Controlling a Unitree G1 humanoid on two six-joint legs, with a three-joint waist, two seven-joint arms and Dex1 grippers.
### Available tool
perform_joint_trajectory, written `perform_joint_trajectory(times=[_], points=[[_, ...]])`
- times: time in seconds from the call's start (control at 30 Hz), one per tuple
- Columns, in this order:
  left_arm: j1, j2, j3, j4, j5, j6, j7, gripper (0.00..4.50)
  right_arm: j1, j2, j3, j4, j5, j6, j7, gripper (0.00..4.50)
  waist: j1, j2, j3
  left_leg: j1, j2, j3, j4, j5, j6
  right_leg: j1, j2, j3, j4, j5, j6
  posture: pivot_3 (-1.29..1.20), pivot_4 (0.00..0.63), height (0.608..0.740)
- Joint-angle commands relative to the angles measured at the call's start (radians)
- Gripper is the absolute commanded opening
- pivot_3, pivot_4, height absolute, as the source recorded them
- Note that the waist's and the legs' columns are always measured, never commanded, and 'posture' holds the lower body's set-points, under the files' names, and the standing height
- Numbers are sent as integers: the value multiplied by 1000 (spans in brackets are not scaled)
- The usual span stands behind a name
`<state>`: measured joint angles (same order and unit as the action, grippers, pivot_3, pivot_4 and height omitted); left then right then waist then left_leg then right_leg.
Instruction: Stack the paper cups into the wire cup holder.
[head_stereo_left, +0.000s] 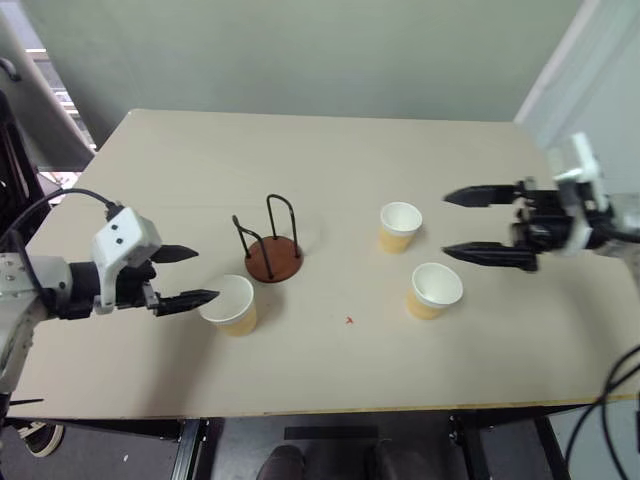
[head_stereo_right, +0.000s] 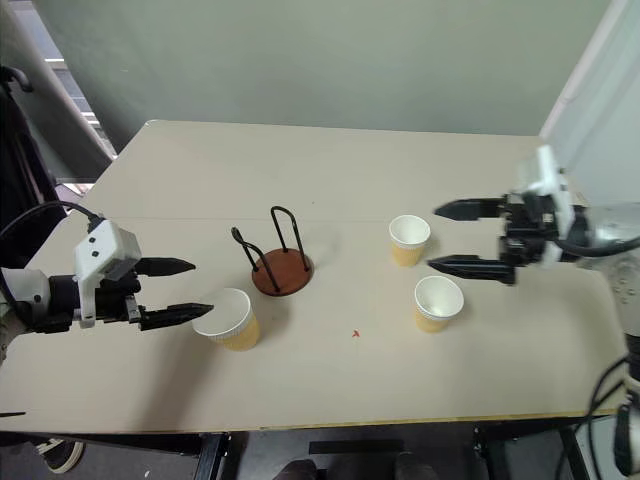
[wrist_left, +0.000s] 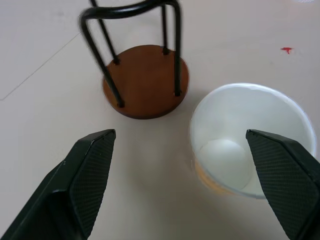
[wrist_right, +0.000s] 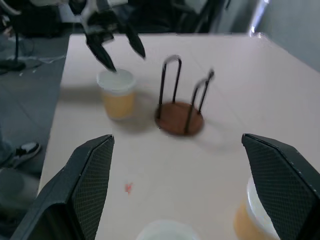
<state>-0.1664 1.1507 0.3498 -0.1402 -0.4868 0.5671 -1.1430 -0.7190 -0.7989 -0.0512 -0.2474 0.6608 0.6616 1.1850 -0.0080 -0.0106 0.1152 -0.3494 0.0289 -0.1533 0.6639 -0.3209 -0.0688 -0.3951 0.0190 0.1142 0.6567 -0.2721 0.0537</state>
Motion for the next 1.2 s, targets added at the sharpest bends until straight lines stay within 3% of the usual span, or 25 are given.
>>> perform_joint_trajectory(times=[0.03,0.33,0.53,0.83,1.2], points=[[6,42,104,2,-13,-15,-37,4471,-66,59,64,-41,-26,24,-87,4151,0,0,0,0,1,-1,0,0,0,0,0,0,0,0,0,0,150,740],[89,-26,152,-86,-21,1,16,4471,-91,85,116,14,-71,19,-95,4151,20,-2,-1,-4,2,-4,0,0,0,-2,-4,-2,-4,0,1,0,150,740],[-64,-101,52,-112,-65,51,114,4471,-72,49,80,6,17,26,38,4151,24,-2,-1,-4,1,-3,1,1,-1,-1,-4,-3,-2,1,1,0,150,740],[-261,-158,-154,41,88,-12,222,4471,-56,6,-85,-27,235,114,68,4151,23,-2,-1,-4,1,-1,0,1,-3,-2,-2,-2,-3,1,1,0,150,740],[-380,-290,-288,199,202,-95,272,4471,61,-146,-115,29,108,46,50,4151,24,-2,-1,-4,1,-1,1,1,-3,-1,-2,-2,-4,1,2,0,150,740]])
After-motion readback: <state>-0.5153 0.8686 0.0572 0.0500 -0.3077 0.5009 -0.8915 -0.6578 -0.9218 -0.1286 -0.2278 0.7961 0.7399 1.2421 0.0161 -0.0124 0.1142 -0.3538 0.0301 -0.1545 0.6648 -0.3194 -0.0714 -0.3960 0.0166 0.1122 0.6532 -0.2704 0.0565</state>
